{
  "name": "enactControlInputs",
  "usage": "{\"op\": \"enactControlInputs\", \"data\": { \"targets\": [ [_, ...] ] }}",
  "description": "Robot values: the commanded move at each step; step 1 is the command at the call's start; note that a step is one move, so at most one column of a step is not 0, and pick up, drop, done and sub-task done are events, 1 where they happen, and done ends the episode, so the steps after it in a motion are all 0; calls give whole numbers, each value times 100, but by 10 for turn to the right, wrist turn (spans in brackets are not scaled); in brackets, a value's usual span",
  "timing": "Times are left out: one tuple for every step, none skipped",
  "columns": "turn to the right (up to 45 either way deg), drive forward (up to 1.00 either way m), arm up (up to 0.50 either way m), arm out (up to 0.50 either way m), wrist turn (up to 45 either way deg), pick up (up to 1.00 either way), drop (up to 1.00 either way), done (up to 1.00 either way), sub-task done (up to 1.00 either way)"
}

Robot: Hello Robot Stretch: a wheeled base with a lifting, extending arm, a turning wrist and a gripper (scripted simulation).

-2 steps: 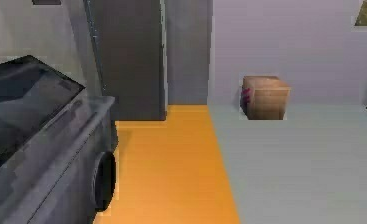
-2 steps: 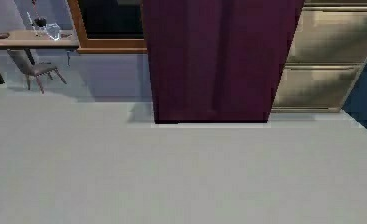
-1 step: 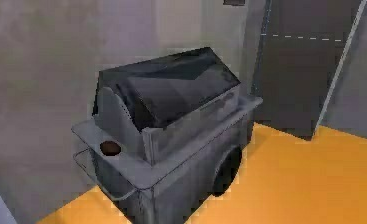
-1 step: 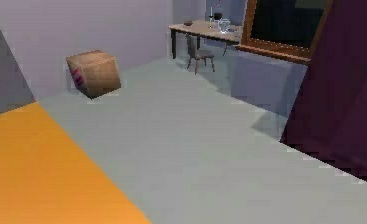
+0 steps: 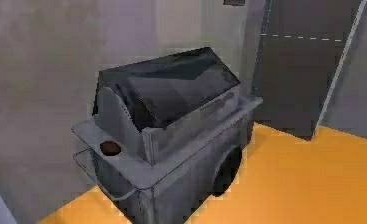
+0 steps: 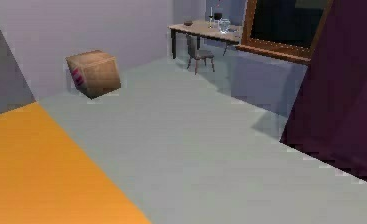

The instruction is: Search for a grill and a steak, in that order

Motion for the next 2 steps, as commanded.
{"op": "enactControlInputs", "data": {
  "targets": [
    [-450, 0, 0, 0, 0, 0, 0, 0, 0],
    [-450, 0, 0, 0, 0, 0, 0, 0, 0]
  ]
}}
